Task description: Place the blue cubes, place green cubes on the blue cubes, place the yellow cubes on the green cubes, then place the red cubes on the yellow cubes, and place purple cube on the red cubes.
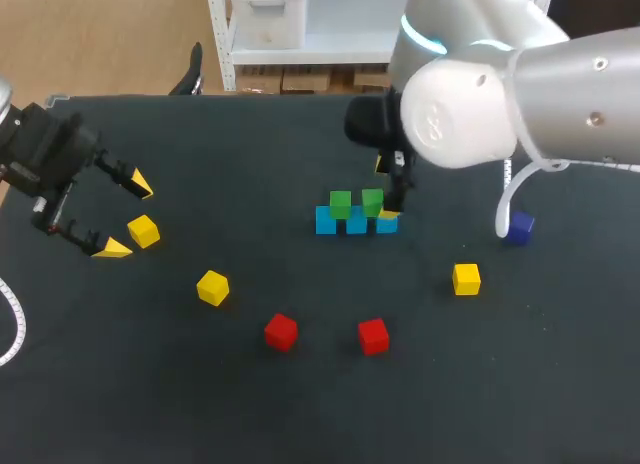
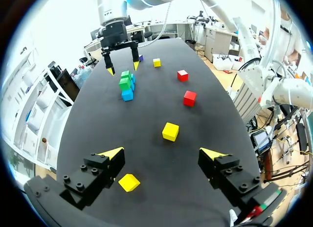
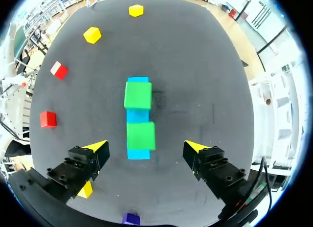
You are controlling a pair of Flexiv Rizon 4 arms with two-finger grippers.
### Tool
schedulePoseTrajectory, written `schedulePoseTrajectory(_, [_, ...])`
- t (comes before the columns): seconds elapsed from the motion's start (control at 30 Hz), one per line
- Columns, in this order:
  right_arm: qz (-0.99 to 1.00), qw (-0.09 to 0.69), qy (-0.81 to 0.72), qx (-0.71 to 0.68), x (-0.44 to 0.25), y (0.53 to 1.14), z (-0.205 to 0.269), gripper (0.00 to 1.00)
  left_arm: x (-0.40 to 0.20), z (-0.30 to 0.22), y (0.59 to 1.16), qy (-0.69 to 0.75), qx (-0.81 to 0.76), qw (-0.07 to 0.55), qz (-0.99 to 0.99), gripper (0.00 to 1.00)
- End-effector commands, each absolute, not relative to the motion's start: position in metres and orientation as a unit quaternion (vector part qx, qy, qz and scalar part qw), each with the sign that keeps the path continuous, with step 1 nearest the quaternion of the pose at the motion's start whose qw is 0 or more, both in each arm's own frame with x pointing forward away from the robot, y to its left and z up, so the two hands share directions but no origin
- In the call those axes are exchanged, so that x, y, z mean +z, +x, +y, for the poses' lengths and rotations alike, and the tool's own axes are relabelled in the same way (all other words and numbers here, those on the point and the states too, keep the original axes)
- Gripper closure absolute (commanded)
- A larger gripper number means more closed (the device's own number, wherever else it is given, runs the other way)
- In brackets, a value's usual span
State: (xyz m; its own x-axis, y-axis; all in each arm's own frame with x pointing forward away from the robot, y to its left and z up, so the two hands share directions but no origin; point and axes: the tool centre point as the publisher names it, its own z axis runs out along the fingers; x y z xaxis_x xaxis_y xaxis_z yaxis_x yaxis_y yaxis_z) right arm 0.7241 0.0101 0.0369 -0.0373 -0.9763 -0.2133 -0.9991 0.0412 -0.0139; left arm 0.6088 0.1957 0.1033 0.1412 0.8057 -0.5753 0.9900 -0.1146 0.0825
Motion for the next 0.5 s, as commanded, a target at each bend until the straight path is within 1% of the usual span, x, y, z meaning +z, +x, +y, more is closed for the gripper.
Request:
schedulePoseTrajectory(0.03, [0.721,0.110,-0.679,0.089,0.054,0.718,-0.015,0.00,0.103,0.197,0.610,0.720,-0.201,0.231,0.623,0.00])
schedulePoseTrajectory(0.3, [0.725,0.172,-0.650,0.153,0.080,0.712,-0.057,0.00,0.103,0.197,0.610,0.720,-0.201,0.231,0.623,0.00])
schedulePoseTrajectory(0.5, [0.729,0.198,-0.633,0.172,0.090,0.701,-0.091,0.00,0.103,0.197,0.610,0.720,-0.201,0.231,0.623,0.00])
